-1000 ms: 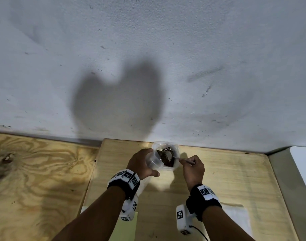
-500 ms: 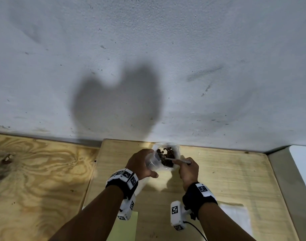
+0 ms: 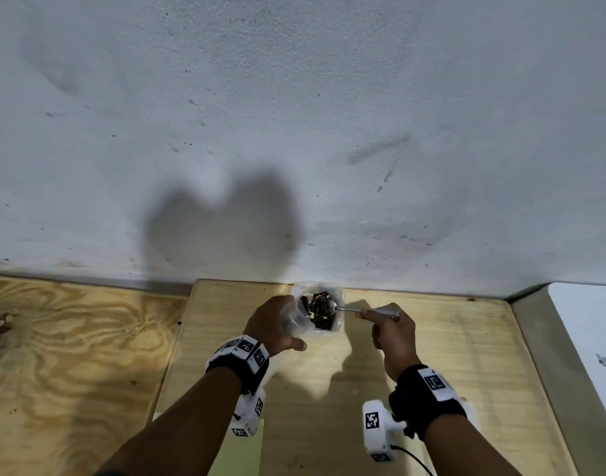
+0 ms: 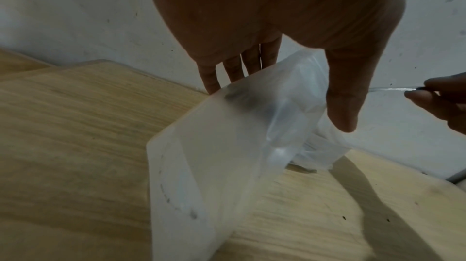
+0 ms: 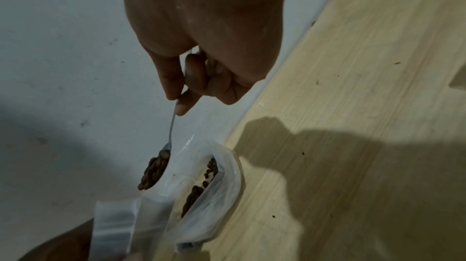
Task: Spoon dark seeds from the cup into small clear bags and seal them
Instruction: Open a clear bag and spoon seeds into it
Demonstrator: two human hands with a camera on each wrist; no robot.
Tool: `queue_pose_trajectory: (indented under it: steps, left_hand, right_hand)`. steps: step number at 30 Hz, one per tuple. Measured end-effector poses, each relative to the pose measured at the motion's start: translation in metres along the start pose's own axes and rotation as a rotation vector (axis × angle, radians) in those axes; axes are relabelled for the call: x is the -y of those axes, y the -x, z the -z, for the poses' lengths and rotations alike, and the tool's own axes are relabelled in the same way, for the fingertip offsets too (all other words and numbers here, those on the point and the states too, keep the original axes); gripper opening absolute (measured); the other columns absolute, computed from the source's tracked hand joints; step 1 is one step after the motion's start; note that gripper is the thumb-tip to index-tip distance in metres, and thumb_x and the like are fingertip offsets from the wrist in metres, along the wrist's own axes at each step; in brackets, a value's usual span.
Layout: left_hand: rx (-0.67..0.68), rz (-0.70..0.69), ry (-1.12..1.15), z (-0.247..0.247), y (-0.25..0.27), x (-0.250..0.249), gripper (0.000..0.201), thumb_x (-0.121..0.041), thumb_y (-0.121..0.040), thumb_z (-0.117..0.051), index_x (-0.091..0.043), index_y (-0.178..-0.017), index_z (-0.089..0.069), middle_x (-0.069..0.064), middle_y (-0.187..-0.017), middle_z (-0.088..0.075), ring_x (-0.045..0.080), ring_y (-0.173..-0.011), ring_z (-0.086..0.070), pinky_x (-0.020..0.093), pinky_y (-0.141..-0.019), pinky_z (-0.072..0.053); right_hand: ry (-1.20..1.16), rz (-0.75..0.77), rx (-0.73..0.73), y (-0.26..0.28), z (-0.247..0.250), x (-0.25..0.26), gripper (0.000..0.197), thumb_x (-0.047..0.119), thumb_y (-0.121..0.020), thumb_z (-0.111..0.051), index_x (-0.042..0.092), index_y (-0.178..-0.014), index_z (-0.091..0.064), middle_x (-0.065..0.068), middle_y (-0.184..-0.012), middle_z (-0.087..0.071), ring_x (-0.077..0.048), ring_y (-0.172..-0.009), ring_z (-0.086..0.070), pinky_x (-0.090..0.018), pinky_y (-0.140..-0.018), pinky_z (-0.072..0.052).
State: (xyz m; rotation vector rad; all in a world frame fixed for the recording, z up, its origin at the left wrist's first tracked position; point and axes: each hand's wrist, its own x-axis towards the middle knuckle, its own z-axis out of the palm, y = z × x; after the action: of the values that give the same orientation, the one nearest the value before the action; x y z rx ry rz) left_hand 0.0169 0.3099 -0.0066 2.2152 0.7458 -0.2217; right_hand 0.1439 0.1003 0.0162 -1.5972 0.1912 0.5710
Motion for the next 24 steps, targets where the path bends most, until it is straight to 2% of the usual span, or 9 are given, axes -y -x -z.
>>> queue_pose_trajectory:
  steps: [3,5,8,10,15,16,18,21,24]
  left_hand:
    - [-0.008,0.022,0.015,-0.002,0.001,-0.001,0.114,-0.043,-0.049,-0.093,-0.021,-0.145,-0.036,-0.006,-0.146,-0.043,0.016,-0.131,-0.046,0.03,-0.106,-0.039]
    - [-0.003,0.027,0.007,-0.002,0.002,-0.002,0.115,-0.044,-0.05,-0.093,-0.02,-0.146,-0.035,-0.006,-0.148,-0.042,0.016,-0.132,-0.045,0.03,-0.107,-0.038]
    - [0.006,0.019,-0.019,-0.002,0.003,-0.004,0.11,-0.042,-0.053,-0.092,-0.018,-0.145,-0.037,-0.005,-0.146,-0.042,0.017,-0.131,-0.045,0.03,-0.107,-0.038]
    - [0.008,0.021,-0.022,-0.002,0.004,-0.005,0.11,-0.043,-0.052,-0.092,-0.018,-0.144,-0.037,-0.006,-0.146,-0.042,0.017,-0.13,-0.045,0.03,-0.107,-0.037]
    - [0.008,0.028,-0.014,-0.001,0.004,-0.006,0.111,-0.044,-0.052,-0.092,-0.019,-0.145,-0.036,-0.006,-0.147,-0.042,0.016,-0.13,-0.045,0.027,-0.105,-0.037]
    - [0.01,0.023,-0.016,-0.001,0.003,-0.006,0.11,-0.044,-0.052,-0.092,-0.019,-0.144,-0.037,-0.006,-0.145,-0.043,0.016,-0.129,-0.046,0.025,-0.103,-0.037]
    - [0.003,0.016,-0.025,-0.001,0.003,-0.007,0.107,-0.044,-0.051,-0.093,-0.019,-0.141,-0.04,-0.006,-0.142,-0.046,0.015,-0.125,-0.049,0.024,-0.1,-0.038]
    - [0.009,0.026,-0.031,0.0,0.003,-0.006,0.11,-0.046,-0.053,-0.091,-0.019,-0.145,-0.036,-0.005,-0.147,-0.042,0.017,-0.13,-0.045,0.026,-0.105,-0.037]
    - [0.008,0.029,-0.013,0.0,0.003,-0.005,0.112,-0.044,-0.054,-0.091,-0.02,-0.147,-0.034,-0.005,-0.15,-0.039,0.017,-0.133,-0.043,0.026,-0.105,-0.035]
  right_hand:
    - [0.014,0.05,0.031,0.007,-0.002,-0.002,0.03,-0.004,-0.079,-0.075,0.01,-0.068,-0.05,-0.007,-0.056,-0.047,-0.013,-0.044,-0.031,-0.021,-0.041,-0.026]
    - [0.036,0.098,0.043,0.011,-0.003,-0.006,0.035,-0.005,-0.079,-0.076,0.011,-0.066,-0.047,-0.003,-0.054,-0.047,-0.013,-0.045,-0.033,-0.023,-0.042,-0.029]
    - [0.081,0.185,0.059,0.016,-0.002,-0.009,0.037,-0.004,-0.079,-0.077,0.009,-0.066,-0.044,0.009,-0.049,-0.052,-0.009,-0.045,-0.042,-0.026,-0.05,-0.035]
    - [0.132,0.252,0.086,0.02,-0.001,-0.01,0.037,-0.003,-0.08,-0.077,0.008,-0.066,-0.045,0.012,-0.051,-0.057,-0.003,-0.048,-0.05,-0.028,-0.057,-0.038]
    - [0.201,0.363,0.133,0.025,-0.003,-0.009,0.036,-0.004,-0.081,-0.076,0.007,-0.066,-0.045,0.013,-0.056,-0.061,0.004,-0.057,-0.056,-0.014,-0.061,-0.042]
    - [0.207,0.369,0.134,0.025,-0.005,-0.01,0.036,-0.004,-0.081,-0.076,0.008,-0.066,-0.046,0.013,-0.057,-0.061,0.003,-0.058,-0.056,-0.014,-0.061,-0.042]
    - [0.183,0.344,0.114,0.021,-0.006,-0.01,0.035,0.0,-0.08,-0.078,0.009,-0.066,-0.048,0.01,-0.059,-0.061,-0.004,-0.057,-0.054,-0.021,-0.061,-0.042]
    - [0.09,0.244,0.011,0.01,-0.005,-0.011,0.034,0.004,-0.079,-0.08,0.013,-0.064,-0.051,-0.004,-0.063,-0.058,-0.018,-0.058,-0.048,-0.032,-0.063,-0.039]
    - [0.087,0.195,-0.115,-0.002,-0.002,-0.011,0.03,0.004,-0.077,-0.079,0.014,-0.065,-0.054,-0.004,-0.065,-0.057,-0.02,-0.064,-0.049,-0.038,-0.068,-0.041]
